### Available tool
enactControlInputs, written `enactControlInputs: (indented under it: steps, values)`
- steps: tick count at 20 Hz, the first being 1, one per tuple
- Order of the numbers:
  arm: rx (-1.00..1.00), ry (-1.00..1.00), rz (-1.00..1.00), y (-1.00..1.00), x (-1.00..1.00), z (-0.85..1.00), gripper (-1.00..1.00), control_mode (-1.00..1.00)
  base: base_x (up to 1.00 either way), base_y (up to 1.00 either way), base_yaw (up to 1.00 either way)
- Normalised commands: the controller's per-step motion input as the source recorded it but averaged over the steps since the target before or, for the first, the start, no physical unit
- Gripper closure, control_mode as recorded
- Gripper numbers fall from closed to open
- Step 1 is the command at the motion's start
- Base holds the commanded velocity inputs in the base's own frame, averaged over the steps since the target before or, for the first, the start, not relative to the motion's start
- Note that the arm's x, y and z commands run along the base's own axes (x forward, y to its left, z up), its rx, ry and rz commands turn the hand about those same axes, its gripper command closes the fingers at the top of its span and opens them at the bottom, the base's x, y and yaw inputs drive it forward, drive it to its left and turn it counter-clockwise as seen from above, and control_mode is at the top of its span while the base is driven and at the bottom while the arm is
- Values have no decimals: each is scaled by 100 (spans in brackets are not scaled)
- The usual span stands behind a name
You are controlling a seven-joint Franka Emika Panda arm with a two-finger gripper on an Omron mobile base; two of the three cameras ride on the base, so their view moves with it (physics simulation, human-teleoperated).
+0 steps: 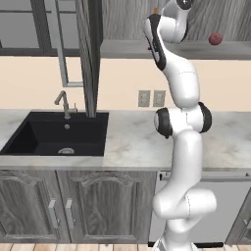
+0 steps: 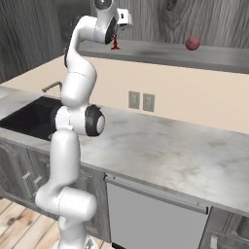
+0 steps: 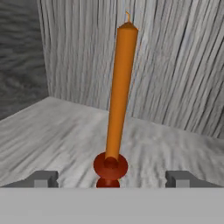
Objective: Pick the jar and candle from the dining table and place them in the open cabinet. Close the cabinet after placing the objects.
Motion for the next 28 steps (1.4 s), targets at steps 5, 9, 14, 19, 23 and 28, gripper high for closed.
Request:
enactControlInputs:
  steps: [5, 9, 14, 19, 23, 28]
  values:
    - [0, -2, 0, -2, -46, 0, -100, -100, 0, 0, 0]
    - [0, 0, 0, -28, -78, -5, -100, -100, 0, 0, 0]
    - [0, 0, 0, -32, -92, -15, -100, -100, 0, 0, 0]
    - [0, -2, 0, -23, -77, 0, -100, -100, 0, 0, 0]
    - [0, -5, 0, -22, -81, -4, -100, -100, 0, 0, 0]
    - [2, -12, 0, -5, -87, -10, -100, -100, 0, 0, 0]
